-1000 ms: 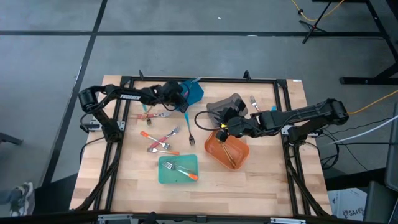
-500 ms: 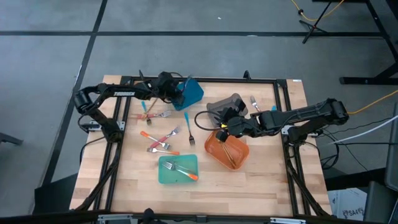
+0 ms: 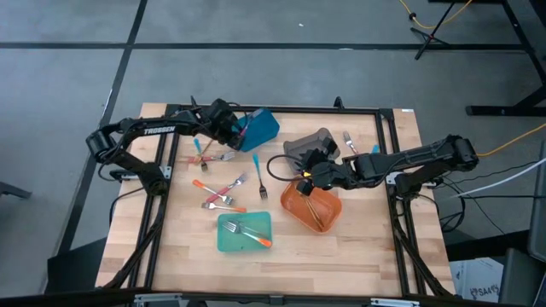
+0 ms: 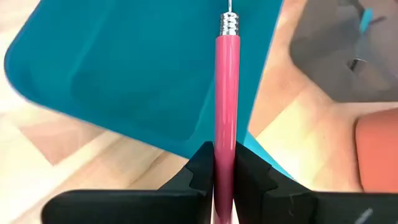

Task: Sort silverware by color (type)
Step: Put the pink fork into the blue bin

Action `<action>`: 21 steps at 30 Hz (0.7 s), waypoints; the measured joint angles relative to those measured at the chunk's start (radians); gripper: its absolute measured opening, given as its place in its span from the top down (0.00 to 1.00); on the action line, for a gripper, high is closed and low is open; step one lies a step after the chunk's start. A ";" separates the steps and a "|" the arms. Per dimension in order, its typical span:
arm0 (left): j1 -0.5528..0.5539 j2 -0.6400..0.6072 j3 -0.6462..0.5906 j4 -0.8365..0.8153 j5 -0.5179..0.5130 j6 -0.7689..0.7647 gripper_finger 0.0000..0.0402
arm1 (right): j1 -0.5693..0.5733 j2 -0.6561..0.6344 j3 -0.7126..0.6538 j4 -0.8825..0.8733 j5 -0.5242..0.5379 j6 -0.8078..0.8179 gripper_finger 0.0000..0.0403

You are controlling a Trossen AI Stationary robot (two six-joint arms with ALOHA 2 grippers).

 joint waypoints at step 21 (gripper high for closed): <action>0.009 0.000 0.000 -0.091 0.141 -0.061 0.92 | 0.000 0.000 0.000 0.000 -0.072 0.000 0.71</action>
